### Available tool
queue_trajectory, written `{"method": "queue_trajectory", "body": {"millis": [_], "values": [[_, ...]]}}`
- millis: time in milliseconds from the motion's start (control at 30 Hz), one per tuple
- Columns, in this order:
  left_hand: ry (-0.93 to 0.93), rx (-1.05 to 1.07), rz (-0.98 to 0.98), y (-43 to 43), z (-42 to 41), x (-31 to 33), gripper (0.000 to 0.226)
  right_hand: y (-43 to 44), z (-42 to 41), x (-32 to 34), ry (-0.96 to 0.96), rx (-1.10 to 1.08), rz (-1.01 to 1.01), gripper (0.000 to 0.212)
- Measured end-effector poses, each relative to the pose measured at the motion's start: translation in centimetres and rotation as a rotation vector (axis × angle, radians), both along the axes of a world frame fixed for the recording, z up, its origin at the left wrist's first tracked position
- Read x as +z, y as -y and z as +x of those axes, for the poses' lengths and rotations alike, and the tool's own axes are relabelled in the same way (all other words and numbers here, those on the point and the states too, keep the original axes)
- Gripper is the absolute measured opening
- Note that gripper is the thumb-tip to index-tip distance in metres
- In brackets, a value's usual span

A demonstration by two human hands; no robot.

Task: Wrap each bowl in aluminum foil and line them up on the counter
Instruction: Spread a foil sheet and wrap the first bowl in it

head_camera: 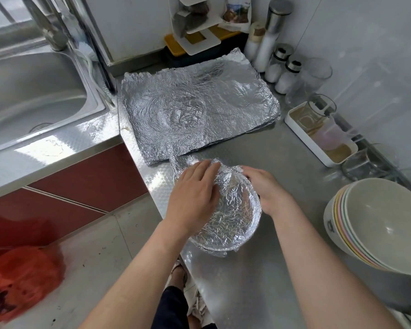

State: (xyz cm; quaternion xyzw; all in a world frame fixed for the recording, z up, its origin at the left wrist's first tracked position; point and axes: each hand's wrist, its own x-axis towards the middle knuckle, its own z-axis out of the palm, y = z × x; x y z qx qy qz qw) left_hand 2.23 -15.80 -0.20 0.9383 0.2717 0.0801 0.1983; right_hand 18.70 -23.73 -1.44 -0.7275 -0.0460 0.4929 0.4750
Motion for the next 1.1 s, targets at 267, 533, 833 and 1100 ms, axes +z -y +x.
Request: {"method": "queue_trajectory", "body": {"millis": [267, 533, 833, 1100], "values": [[0.031, -0.004, 0.014, 0.0, 0.6, -0.1, 0.047, -0.4, -1.0, 3.0, 0.2, 0.222, 0.076, 0.052], [0.031, -0.025, 0.034, -0.2, 0.7, -0.8, 0.046, -0.2, -1.4, 2.4, 0.341, 0.45, 0.037, 0.06], [0.087, 0.156, 0.046, 1.0, -1.8, -0.2, 0.046, 0.3, -0.6, 2.7, 0.383, 0.387, 0.12, 0.054], [0.123, 0.116, -0.036, 1.5, -1.6, -1.6, 0.046, 0.3, -1.7, 2.2, 0.528, 0.431, 0.066, 0.039]]}}
